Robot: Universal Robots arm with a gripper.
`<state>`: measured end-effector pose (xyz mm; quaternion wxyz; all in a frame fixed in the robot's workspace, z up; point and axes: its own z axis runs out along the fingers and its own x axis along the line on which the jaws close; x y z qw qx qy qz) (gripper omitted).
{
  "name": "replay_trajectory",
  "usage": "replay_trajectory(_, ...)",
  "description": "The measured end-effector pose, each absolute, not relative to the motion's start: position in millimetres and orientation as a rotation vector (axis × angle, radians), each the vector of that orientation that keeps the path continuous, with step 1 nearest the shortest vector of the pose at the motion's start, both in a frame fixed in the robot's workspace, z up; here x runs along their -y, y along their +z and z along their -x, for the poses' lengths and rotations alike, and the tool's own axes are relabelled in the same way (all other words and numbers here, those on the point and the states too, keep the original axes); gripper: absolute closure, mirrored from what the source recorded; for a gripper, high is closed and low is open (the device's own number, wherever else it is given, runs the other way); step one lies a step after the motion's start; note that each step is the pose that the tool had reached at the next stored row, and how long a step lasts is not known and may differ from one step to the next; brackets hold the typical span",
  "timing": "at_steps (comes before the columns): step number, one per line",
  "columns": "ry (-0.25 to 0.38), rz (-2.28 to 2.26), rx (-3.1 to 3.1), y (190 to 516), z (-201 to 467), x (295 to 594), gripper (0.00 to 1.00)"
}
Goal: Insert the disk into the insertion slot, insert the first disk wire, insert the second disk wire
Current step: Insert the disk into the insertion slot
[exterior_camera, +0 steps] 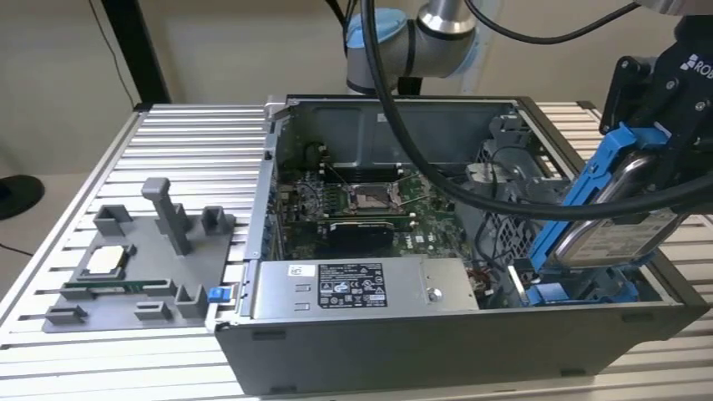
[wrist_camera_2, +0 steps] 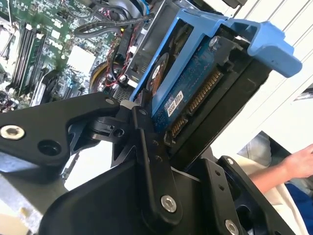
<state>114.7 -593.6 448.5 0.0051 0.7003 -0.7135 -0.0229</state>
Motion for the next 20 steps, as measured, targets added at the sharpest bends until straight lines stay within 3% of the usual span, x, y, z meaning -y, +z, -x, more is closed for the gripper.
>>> replay_trajectory(20,-0.073,-2.191,2.237,423.9,-117.6,589.4,1.00)
